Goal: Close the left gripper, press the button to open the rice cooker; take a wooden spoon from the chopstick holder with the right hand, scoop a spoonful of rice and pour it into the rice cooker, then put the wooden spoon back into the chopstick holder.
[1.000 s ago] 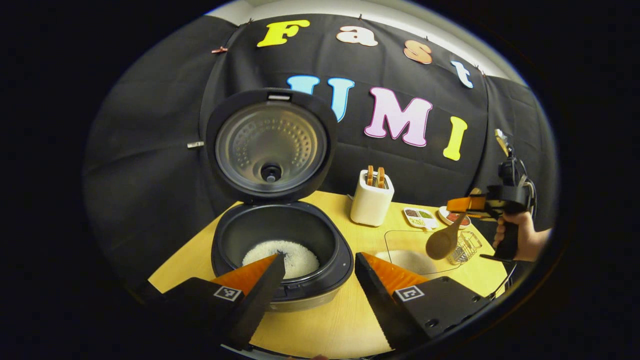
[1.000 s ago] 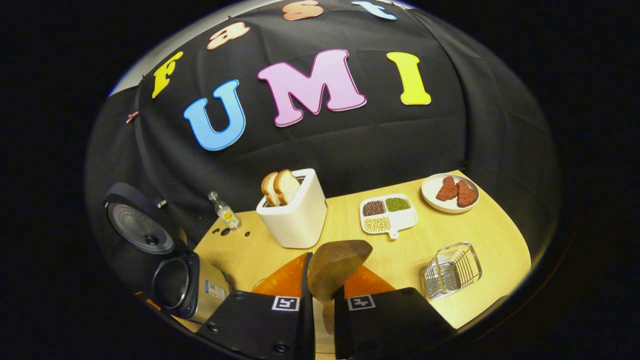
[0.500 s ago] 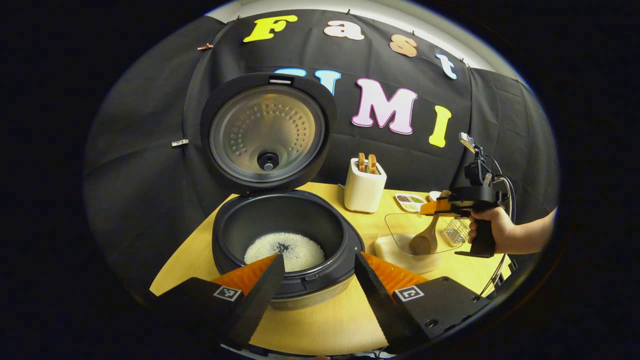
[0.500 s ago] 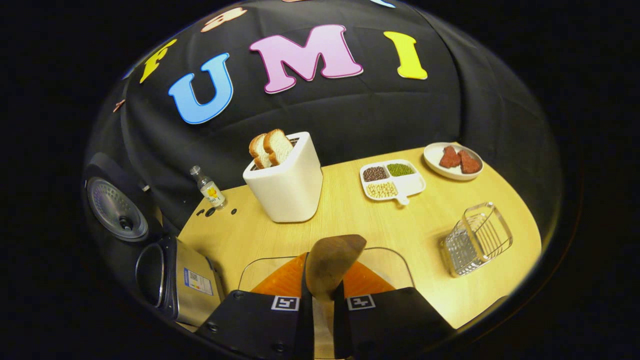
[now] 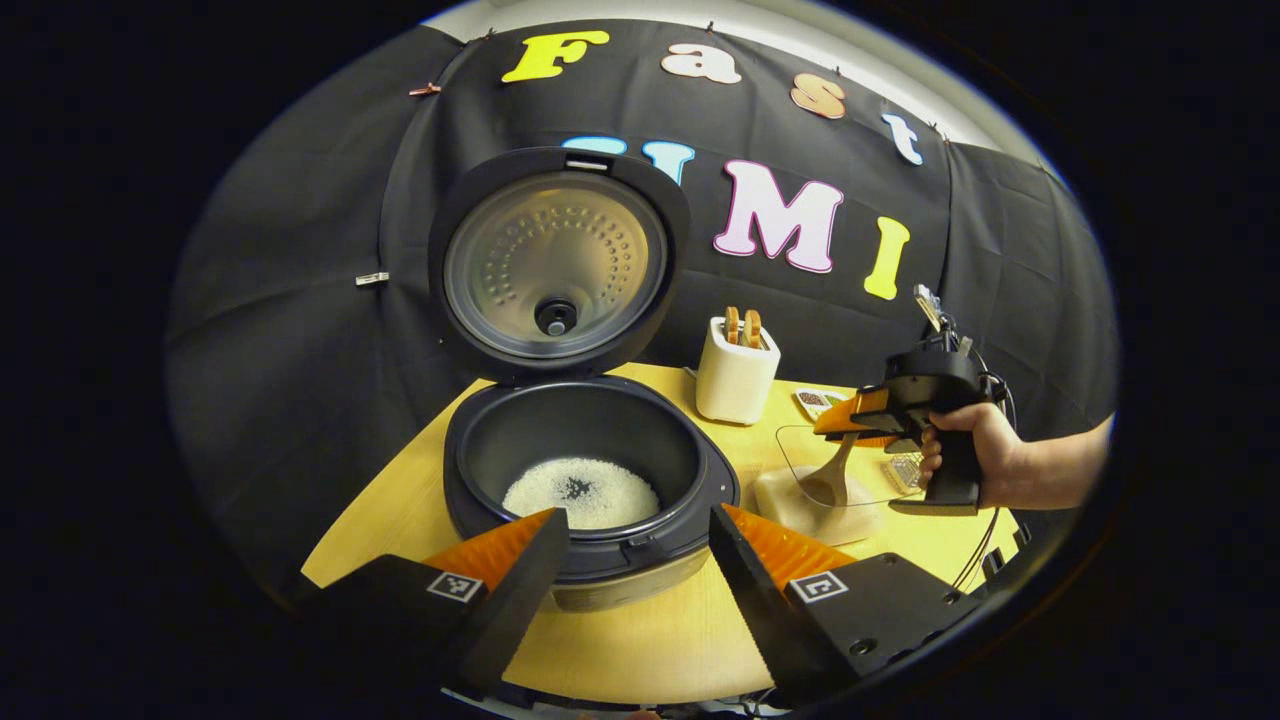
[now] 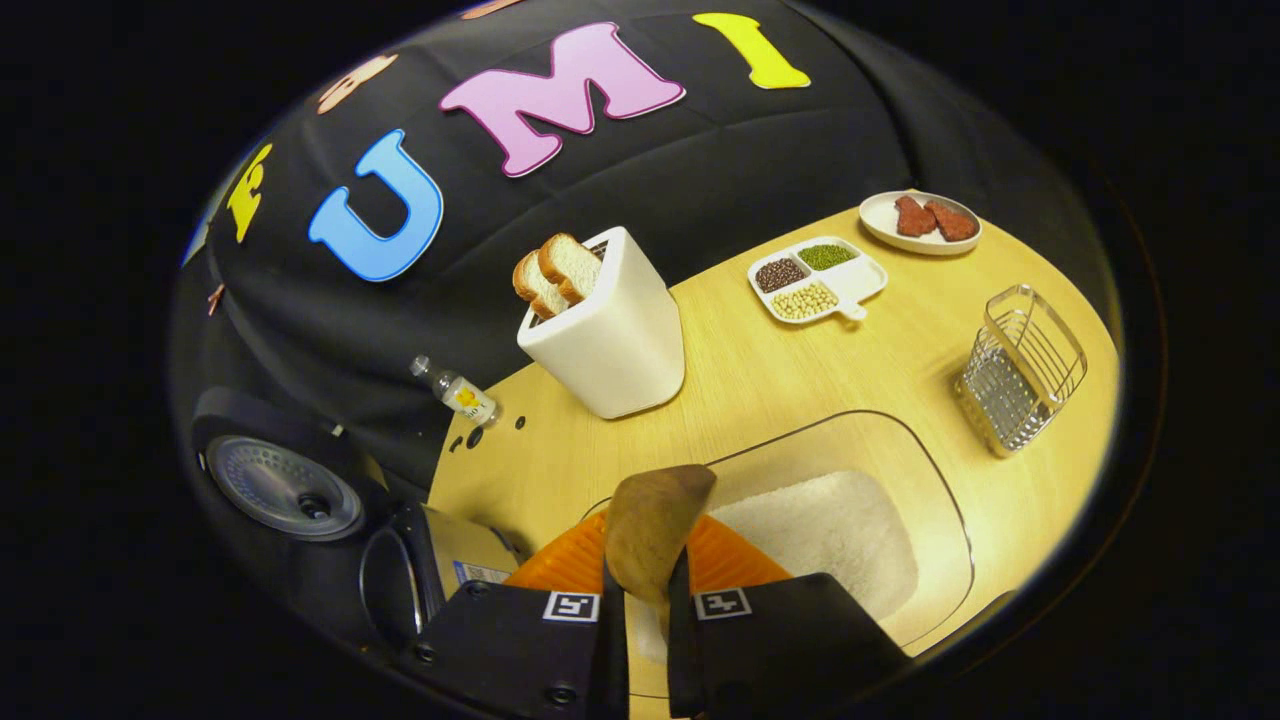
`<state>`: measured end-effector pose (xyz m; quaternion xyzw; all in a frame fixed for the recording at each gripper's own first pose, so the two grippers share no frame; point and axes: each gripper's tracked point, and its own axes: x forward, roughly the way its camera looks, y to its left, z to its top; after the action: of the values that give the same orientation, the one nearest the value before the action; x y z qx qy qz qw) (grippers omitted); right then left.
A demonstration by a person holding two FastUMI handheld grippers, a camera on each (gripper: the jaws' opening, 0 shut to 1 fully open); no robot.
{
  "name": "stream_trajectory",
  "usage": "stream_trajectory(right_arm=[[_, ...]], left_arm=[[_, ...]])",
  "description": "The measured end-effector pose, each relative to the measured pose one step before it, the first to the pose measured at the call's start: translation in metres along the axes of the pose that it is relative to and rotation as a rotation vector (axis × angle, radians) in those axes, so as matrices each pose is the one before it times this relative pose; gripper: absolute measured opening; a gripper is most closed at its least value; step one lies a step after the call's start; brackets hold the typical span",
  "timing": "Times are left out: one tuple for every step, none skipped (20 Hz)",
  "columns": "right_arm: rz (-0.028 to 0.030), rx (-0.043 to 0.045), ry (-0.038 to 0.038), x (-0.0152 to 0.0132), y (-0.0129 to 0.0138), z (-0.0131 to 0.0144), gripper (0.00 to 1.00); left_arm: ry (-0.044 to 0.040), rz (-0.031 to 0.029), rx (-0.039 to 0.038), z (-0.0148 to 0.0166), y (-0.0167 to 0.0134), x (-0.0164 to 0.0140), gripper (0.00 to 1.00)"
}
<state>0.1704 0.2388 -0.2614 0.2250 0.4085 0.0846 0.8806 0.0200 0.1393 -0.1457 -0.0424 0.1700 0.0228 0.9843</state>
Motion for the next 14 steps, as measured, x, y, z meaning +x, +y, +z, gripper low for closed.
stream_trajectory(right_arm=[[0.01062, 0.01792, 0.00966, -0.00079, 0.00223, -0.00118, 0.2], [0.00536, 0.01459, 0.00986, -0.00087, 0.00102, 0.00032, 0.2], [0.00047, 0.01073, 0.00914, -0.00305, -0.00159, 0.00066, 0.2], [-0.00039, 0.00935, 0.00035, -0.00204, -0.00217, 0.00191, 0.2], [-0.00135, 0.01347, -0.00288, -0.00311, -0.00173, 0.00194, 0.2], [-0.00183, 0.02321, -0.00609, -0.00339, -0.00321, 0.0025, 0.2], [-0.00106, 0.03079, -0.00917, -0.00234, -0.00379, 0.00236, 0.2], [-0.00082, 0.03794, -0.00775, -0.00313, -0.00549, 0.00378, 0.2], [-0.00124, 0.04273, -0.00149, -0.00222, -0.00626, 0.0006, 0.2], [-0.00721, 0.04894, 0.01154, -0.00099, -0.00822, -0.00091, 0.2], [-0.0072, 0.05514, 0.0164, -0.00315, -0.00676, -0.00031, 0.19], [-0.00365, 0.05353, 0.00389, -0.0024, -0.00663, 0.00254, 0.2], [-0.00041, 0.04402, -0.00317, -0.0021, -0.00473, 0.00616, 0.2], [0.00149, 0.03171, -0.00974, -0.00427, -0.00278, 0.00736, 0.2]], left_arm=[[-0.00035, 0.00264, 0.0028, -0.00122, 0.0014, -0.00128, 0.96], [-0.00217, 0.00412, 0.0013, 0.00012, 0.00173, -0.00202, 0.95], [-0.00335, 0.00572, -0.0009, 0.00088, 0.00155, -0.00127, 0.96], [-0.00341, 0.00582, -0.00375, 0.002, 0.00035, -0.00095, 0.95], [-0.00399, 0.00326, -0.00678, 0.00064, -0.0009, -0.00156, 0.95], [-0.0037, 0.00195, -0.006, 0.00173, -0.00183, -0.00195, 0.96], [-0.00628, 0.00426, -0.00301, 0.00122, -0.00087, -0.0019, 0.95], [-0.00533, 0.00256, -0.00095, 0.00241, -0.00113, -0.00162, 0.96], [-0.00615, 0.0006, -0.00143, 0.00151, -0.00192, -0.00186, 0.96], [-0.00374, -0.00219, -0.00358, 0.00097, -0.0014, -0.00041, 0.95], [0.00284, -0.00329, -0.00746, -0.00436, -0.00288, 0.00056, 0.95], [0.00294, -0.00624, -0.00874, -0.00194, -0.00225, -0.00125, 0.95], [0.00107, -0.00232, -0.00519, -0.00087, -0.00225, -0.00135, 0.95], [-0.00259, 0.00214, -0.00141, 0.00034, -0.00097, -0.00208, 0.95]])
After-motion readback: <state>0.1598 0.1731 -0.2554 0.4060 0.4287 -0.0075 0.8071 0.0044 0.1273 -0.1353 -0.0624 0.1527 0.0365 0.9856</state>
